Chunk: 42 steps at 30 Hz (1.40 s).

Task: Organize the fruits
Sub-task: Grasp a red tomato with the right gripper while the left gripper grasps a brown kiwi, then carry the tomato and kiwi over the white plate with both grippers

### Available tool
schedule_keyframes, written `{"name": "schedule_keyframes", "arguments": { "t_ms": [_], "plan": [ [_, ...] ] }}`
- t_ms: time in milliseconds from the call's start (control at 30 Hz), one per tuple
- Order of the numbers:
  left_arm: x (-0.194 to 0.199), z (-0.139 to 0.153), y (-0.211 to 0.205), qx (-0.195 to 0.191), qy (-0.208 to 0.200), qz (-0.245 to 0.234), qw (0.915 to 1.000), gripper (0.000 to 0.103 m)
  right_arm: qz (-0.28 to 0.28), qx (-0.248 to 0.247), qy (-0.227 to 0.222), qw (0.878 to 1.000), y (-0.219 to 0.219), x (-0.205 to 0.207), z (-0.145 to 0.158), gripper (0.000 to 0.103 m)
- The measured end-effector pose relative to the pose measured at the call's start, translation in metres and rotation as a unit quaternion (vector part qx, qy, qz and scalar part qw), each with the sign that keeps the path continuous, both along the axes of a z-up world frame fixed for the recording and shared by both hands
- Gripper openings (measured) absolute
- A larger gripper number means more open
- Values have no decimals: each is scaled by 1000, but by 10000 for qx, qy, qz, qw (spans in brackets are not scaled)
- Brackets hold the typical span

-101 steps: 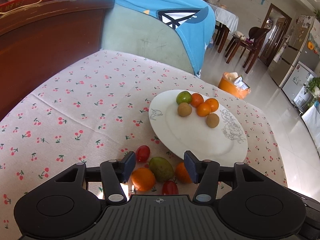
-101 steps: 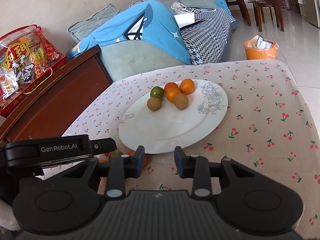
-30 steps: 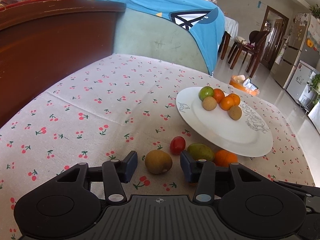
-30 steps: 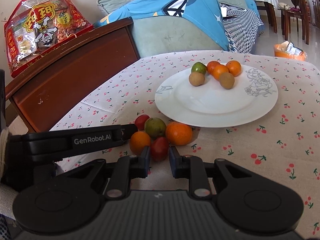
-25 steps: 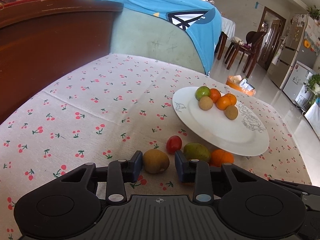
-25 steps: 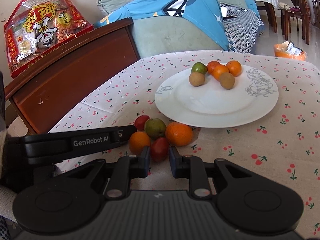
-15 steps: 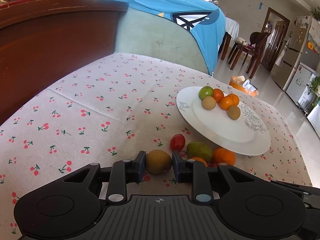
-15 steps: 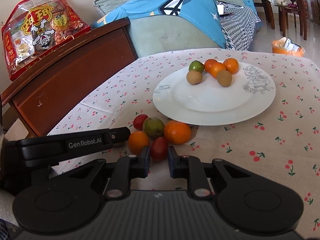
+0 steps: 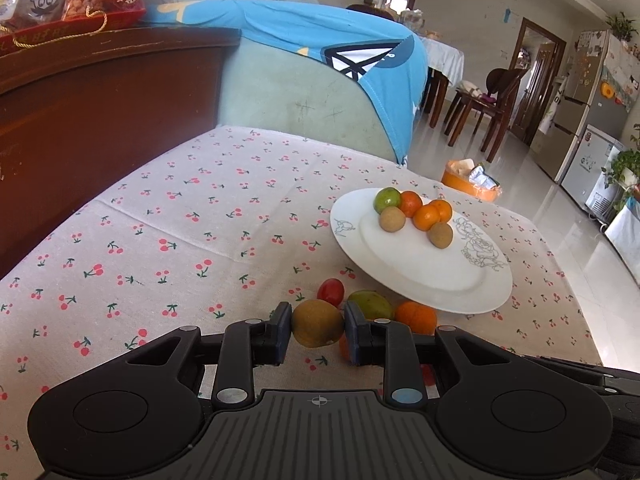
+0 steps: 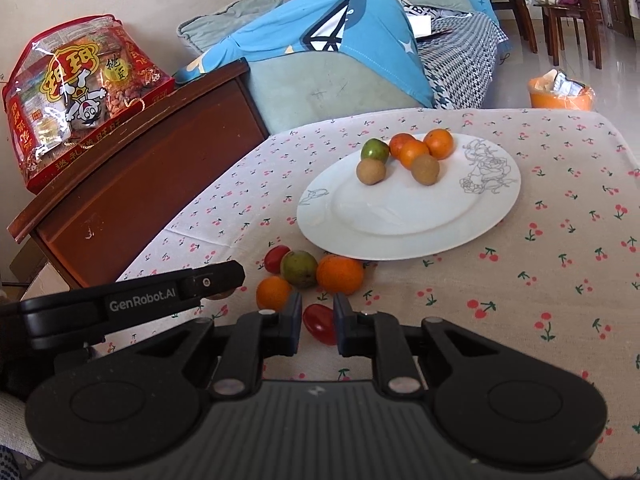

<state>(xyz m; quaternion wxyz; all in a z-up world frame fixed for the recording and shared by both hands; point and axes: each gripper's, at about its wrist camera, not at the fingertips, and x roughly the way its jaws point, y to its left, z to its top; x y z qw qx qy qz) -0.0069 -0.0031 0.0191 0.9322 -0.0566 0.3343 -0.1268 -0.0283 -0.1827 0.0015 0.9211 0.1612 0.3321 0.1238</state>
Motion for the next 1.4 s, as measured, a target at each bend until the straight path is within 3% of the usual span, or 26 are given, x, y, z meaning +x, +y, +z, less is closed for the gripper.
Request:
{"name": "schedule_keyframes", "arguments": {
  "t_ms": [200,700,833,933,1167,1400],
  "plan": [
    [-9,1,0,51,5,-39,10000,26,18,-186,62,9998,1,-3,-4,17],
    [-8,-4,4,23,69,69,9999,26,323,-213,65,9992,12,7,-13,34],
    [-8,-4,2,39,62,55,10000,26,391,-407,-17,9984,17,7,-14,34],
    [-7,-3,1,18,56,37,10000,26,362,-533,-25,9979,18,7,-14,25],
    [-5,6,-8,-58,-49,-68,9999,26,110,-370,25,9993,7,4,-9,20],
    [10,20,-23,-158,-178,-248,9994,26,-354,-19,-296,9989,-16,5,12,20]
  ]
}}
